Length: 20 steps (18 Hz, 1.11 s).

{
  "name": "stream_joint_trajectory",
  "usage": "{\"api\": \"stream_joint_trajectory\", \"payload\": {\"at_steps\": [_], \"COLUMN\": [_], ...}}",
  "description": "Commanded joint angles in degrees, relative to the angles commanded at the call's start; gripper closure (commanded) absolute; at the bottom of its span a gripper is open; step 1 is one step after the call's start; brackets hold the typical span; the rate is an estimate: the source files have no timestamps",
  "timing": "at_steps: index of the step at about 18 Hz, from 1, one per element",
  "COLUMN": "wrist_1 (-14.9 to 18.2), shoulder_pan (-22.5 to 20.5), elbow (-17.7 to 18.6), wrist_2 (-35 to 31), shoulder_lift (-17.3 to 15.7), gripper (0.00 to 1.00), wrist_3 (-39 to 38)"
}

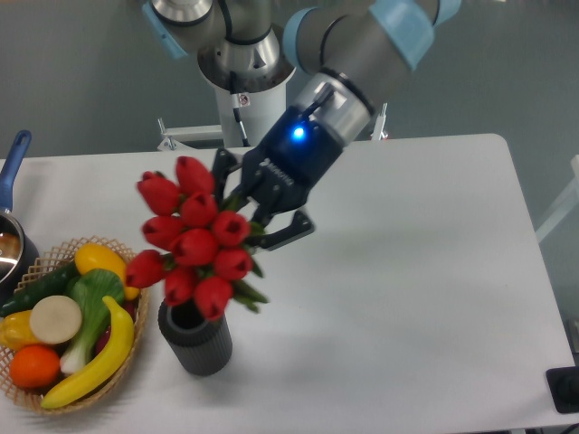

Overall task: Insert the flowers into the vase
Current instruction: 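Move the held tulips over the black vase and lower the stems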

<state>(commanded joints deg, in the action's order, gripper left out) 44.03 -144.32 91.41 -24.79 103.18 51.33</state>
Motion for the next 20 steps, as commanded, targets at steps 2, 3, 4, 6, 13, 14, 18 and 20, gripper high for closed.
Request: {"api": "stream_joint_trajectory", "payload": {"at_steps": [2, 3, 4, 6, 13, 14, 18, 20], "wrist_1": [-0.1, -0.1, -0.1, -0.1, -0.1, -0.1, -0.1, -0.1], "shoulder_pan": [0.9, 1.4, 2.1, 2.8, 4.2, 4.4, 5.3, 4.9], "elbow": [-1.5, -2.5, -3.7, -5.1, -7.1, -7.5, -9.1, -9.3], "wrist_2": [0.0, 0.0, 0.1, 0.3, 1.1, 1.4, 7.9, 11.8], "shoulder_lift": [1.4, 2.2, 3.0, 4.2, 6.3, 6.6, 9.1, 9.5], "gripper": [0.64, 0.64, 0.64, 0.64, 0.64, 0.64, 0.64, 0.64], "wrist_3": [0.0, 0.0, -0.1, -0.1, -0.1, -0.1, 0.2, 0.4]}}
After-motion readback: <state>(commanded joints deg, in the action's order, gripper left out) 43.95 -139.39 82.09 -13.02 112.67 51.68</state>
